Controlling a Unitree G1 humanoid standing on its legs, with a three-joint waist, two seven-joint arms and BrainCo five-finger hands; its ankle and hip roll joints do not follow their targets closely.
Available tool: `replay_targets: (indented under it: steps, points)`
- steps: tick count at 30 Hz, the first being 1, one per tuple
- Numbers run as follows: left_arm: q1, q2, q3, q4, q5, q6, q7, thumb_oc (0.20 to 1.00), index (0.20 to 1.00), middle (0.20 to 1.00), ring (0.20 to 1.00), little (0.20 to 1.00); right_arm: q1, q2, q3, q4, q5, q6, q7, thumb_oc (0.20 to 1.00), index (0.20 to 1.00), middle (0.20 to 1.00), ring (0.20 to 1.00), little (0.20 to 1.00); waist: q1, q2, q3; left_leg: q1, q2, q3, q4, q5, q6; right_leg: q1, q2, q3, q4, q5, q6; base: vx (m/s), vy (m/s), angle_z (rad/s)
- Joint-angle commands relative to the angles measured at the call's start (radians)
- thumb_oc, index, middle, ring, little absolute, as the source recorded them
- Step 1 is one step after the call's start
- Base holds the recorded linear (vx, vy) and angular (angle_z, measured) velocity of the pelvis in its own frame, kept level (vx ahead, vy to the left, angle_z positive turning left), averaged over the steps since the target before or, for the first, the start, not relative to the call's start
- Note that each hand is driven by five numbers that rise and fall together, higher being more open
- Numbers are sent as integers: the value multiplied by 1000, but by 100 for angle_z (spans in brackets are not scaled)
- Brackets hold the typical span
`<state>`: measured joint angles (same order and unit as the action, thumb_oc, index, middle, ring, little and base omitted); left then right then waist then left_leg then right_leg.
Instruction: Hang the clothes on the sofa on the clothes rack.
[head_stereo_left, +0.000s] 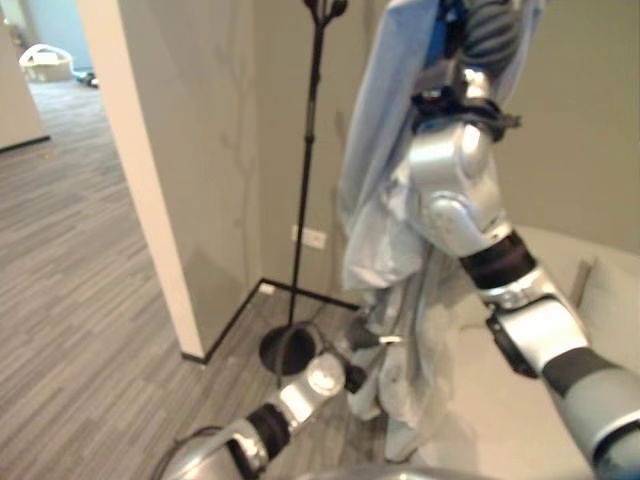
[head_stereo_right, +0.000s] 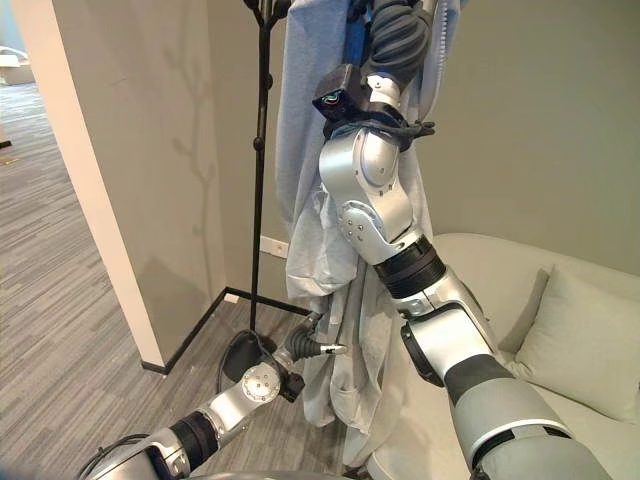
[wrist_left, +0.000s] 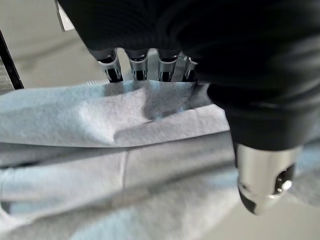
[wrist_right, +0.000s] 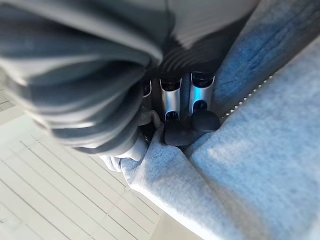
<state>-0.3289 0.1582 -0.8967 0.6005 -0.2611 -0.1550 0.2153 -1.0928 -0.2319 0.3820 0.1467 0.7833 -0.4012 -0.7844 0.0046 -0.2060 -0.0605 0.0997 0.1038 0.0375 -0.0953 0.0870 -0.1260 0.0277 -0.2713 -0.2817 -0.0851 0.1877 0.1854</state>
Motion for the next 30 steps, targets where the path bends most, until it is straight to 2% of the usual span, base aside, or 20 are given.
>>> replay_targets:
  steps: [1, 7, 8, 16, 17, 18, 23, 30]
  points:
    - [-147, -102, -16, 29, -19, -53, -6, 1000, 1000, 1000, 1000, 1000, -193, -64, -18, -6, -50, -43, -6, 200, 200, 200, 200, 200, 40, 25, 85, 41, -40, -25, 13, -165, 61, -26, -89, 8, 59, 54, 76, 0, 0, 0]
    - [-183, -144, -70, 90, 46, -44, -14, 1000, 1000, 1000, 1000, 1000, -185, -52, -21, -14, -54, -48, -8, 200, 200, 200, 200, 200, 28, 22, 83, 37, -49, -23, 18, -168, 65, -32, -93, 16, 55, 62, 76, 1, 5, 0]
    - [-194, -155, -86, 113, 97, -43, -13, 1000, 1000, 1000, 1000, 1000, -199, -48, -28, 14, -43, -54, -10, 200, 200, 200, 200, 200, 22, 18, 83, 34, -55, -21, 21, -164, 68, -36, -99, 21, 54, 69, 76, 0, 0, 0]
    - [-228, -178, -112, 159, 178, -37, -2, 1000, 1000, 1000, 1000, 1000, -243, -43, -31, 76, 5, -77, -8, 200, 200, 200, 200, 200, 12, 15, 77, 38, -59, -15, 21, -169, 69, -38, -101, 27, 50, 70, 76, 0, 0, 0]
    - [-233, -183, -116, 169, 197, -33, 6, 658, 658, 658, 658, 658, -247, -36, -27, 77, 9, -74, -4, 200, 200, 200, 200, 200, 10, 15, 77, 39, -59, -14, 20, -168, 69, -38, -101, 27, 48, 71, 76, 0, 0, 0]
    - [-239, -184, -112, 184, 210, -30, 17, 200, 200, 200, 200, 200, -244, -33, -24, 73, 11, -75, -2, 200, 200, 200, 200, 200, 10, 14, 77, 39, -59, -14, 19, -168, 69, -39, -100, 28, 48, 70, 76, 0, 0, 0]
    - [-244, -193, -73, 253, 227, -1, 56, 200, 200, 200, 200, 200, -225, -35, -18, 44, 20, -73, 0, 200, 200, 200, 200, 200, 10, 15, 75, 43, -59, -15, 14, -166, 69, -38, -100, 28, 49, 69, 76, 0, 0, 0]
    - [-239, -194, 63, 368, 144, 36, 167, 200, 200, 200, 200, 200, -194, -81, -23, 1, 12, -71, -18, 200, 200, 200, 200, 200, 11, 21, 69, 55, -52, -14, 11, -173, 65, -26, -92, 25, 48, 63, 76, 0, 0, 0]
